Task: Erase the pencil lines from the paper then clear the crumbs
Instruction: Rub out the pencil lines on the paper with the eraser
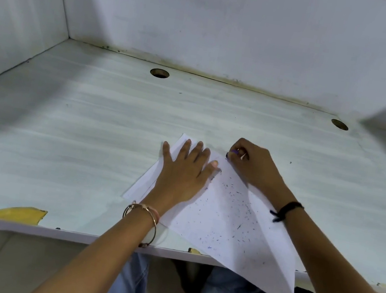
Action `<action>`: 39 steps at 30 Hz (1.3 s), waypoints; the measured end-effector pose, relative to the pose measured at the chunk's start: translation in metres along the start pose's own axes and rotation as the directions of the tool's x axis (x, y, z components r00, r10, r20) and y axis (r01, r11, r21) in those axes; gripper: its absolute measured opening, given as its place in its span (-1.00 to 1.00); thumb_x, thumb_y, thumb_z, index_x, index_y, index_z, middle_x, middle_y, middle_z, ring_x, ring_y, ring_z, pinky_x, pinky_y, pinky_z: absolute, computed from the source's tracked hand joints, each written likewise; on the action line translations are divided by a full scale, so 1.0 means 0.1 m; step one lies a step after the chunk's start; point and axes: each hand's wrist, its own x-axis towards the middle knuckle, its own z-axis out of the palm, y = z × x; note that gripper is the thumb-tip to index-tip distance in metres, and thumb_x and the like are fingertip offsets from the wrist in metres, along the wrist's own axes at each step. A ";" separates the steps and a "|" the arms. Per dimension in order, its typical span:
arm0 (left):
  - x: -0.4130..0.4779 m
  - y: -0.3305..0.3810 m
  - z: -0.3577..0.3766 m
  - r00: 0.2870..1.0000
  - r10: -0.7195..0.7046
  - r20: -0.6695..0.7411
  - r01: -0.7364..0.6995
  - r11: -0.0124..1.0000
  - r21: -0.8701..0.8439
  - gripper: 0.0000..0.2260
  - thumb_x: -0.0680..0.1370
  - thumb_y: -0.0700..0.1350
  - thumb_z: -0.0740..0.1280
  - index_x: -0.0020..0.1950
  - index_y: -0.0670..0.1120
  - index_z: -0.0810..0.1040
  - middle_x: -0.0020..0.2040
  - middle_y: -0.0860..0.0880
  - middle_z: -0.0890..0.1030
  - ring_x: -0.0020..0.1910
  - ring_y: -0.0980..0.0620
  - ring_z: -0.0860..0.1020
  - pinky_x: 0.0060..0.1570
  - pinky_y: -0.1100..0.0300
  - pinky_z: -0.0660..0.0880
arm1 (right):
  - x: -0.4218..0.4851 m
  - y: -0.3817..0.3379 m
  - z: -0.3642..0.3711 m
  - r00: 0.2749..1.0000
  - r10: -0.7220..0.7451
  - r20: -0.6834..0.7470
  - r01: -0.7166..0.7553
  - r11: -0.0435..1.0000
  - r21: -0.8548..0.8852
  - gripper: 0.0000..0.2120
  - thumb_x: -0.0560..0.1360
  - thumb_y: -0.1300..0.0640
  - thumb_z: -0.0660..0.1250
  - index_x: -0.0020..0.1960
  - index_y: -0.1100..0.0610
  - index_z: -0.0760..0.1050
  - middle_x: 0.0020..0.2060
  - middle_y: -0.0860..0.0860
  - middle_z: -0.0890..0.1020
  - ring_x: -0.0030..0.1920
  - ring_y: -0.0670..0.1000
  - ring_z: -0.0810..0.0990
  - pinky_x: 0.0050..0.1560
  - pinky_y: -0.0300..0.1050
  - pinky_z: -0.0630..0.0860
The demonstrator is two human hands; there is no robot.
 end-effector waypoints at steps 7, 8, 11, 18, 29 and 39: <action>-0.08 -0.03 -0.20 0.993 -0.102 -0.060 0.040 0.767 -0.641 -0.61 0.71 -0.07 -0.02 0.50 -0.13 0.31 0.53 -0.09 0.28 0.55 -0.02 0.12 0.50 0.06 -0.19 | -0.47 -0.17 0.31 0.995 -0.067 0.072 0.041 0.948 0.316 -0.94 0.55 0.15 0.29 -0.09 0.05 0.52 -0.19 0.03 0.64 -0.22 0.07 0.53 -0.21 -0.20 0.44; -0.12 -0.05 -0.24 0.990 -0.134 -0.041 0.055 0.644 -0.763 -0.63 0.71 -0.06 0.01 0.48 -0.12 0.35 0.51 -0.08 0.33 0.54 -0.01 0.16 0.47 0.19 -0.20 | -0.45 -0.15 0.32 0.998 -0.046 0.051 0.027 0.944 0.328 -0.94 0.55 0.15 0.29 -0.08 0.06 0.51 -0.19 0.05 0.63 -0.23 0.05 0.52 -0.21 -0.21 0.43; -0.27 -0.15 -0.26 0.990 -0.132 -0.058 0.033 0.600 -0.799 -0.66 0.70 -0.14 0.05 0.44 -0.08 0.41 0.44 -0.01 0.43 0.48 0.08 0.28 0.46 0.22 -0.26 | -0.38 -0.12 0.34 1.000 -0.001 -0.006 0.003 0.943 0.334 -0.95 0.55 0.17 0.29 -0.08 0.10 0.52 -0.21 0.05 0.63 -0.31 -0.12 0.46 -0.28 -0.41 0.36; -0.67 -0.44 -0.23 0.993 0.051 0.111 0.004 0.896 -0.444 -0.46 0.64 0.14 0.15 0.59 0.02 0.13 0.61 0.09 0.00 0.55 0.23 -0.11 0.48 0.07 -0.37 | -0.36 -0.28 0.25 0.999 -0.004 0.031 -0.008 0.936 0.352 -0.89 0.53 0.18 0.30 -0.09 0.00 0.56 -0.28 0.18 0.53 -0.43 -0.12 0.32 -0.43 -0.39 0.27; -0.82 -0.30 -0.17 0.987 -0.021 0.157 0.044 0.989 -0.144 -0.02 0.35 0.59 -0.03 0.59 0.08 -0.23 0.58 0.11 -0.30 0.52 0.19 -0.35 0.41 -0.29 -0.37 | -0.67 -0.59 0.23 0.963 -0.140 0.230 0.058 0.941 0.333 -0.83 0.39 0.30 0.42 -0.10 0.06 0.63 -0.23 -0.09 0.67 -0.22 -0.11 0.62 -0.12 -0.32 0.55; -0.84 -0.37 -0.16 0.995 0.017 0.097 -0.001 0.988 -0.158 -0.04 0.36 0.58 -0.03 0.59 0.11 -0.24 0.58 0.15 -0.27 0.52 0.24 -0.32 0.48 -0.17 -0.32 | -0.66 -0.72 0.20 0.938 -0.133 0.320 0.050 0.966 0.253 -0.91 0.37 0.21 0.49 -0.15 0.06 0.68 -0.29 -0.01 0.69 -0.26 -0.05 0.64 -0.16 -0.28 0.54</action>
